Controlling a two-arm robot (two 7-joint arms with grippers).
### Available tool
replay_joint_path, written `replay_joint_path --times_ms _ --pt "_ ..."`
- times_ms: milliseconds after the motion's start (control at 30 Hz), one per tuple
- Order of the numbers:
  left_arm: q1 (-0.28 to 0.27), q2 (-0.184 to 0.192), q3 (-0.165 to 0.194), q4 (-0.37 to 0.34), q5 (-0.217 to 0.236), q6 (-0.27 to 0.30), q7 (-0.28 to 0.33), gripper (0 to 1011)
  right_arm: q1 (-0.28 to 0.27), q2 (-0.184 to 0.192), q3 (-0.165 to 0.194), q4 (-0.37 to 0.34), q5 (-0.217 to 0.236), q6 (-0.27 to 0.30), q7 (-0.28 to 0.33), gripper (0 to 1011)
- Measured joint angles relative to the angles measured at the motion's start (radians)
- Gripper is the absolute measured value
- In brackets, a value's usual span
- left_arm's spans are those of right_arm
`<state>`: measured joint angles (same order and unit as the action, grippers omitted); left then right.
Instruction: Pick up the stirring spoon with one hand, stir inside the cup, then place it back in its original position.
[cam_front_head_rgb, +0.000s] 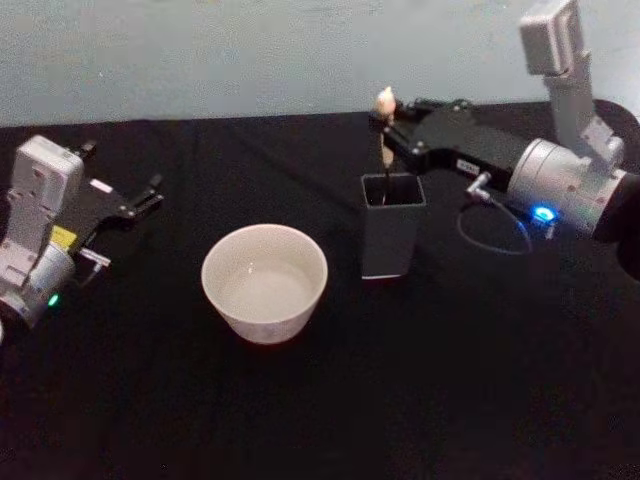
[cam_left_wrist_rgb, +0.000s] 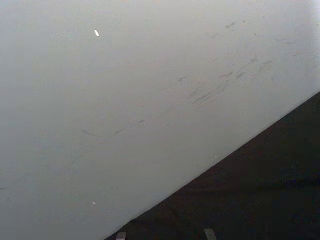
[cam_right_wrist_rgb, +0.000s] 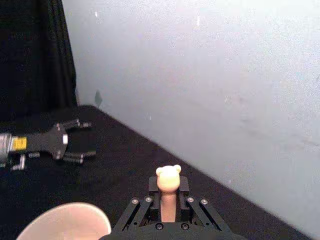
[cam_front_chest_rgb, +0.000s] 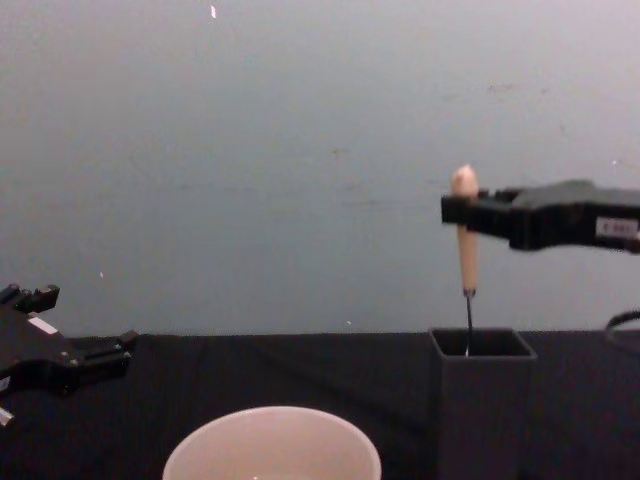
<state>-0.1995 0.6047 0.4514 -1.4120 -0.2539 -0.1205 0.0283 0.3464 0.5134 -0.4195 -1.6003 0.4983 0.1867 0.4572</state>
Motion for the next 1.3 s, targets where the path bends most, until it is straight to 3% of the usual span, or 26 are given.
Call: replay_joint_path --times_ms 633,1033,1300 --pt "0.000 0.000 0.000 0.000 0.000 0.000 0.000 1001 -0.049 -0.024 0.063 -0.074 0.038 -0.136 -0.028 213" --pt "0.000 0.000 0.000 0.000 0.000 0.000 0.000 1001 -0.055 -0.084 0.027 -0.046 0.002 -0.229 -0.006 212" --pt "0.000 0.000 0.000 0.000 0.000 0.000 0.000 1001 -0.045 -0.107 -0.008 -0.037 0.000 -0.244 0.032 211"
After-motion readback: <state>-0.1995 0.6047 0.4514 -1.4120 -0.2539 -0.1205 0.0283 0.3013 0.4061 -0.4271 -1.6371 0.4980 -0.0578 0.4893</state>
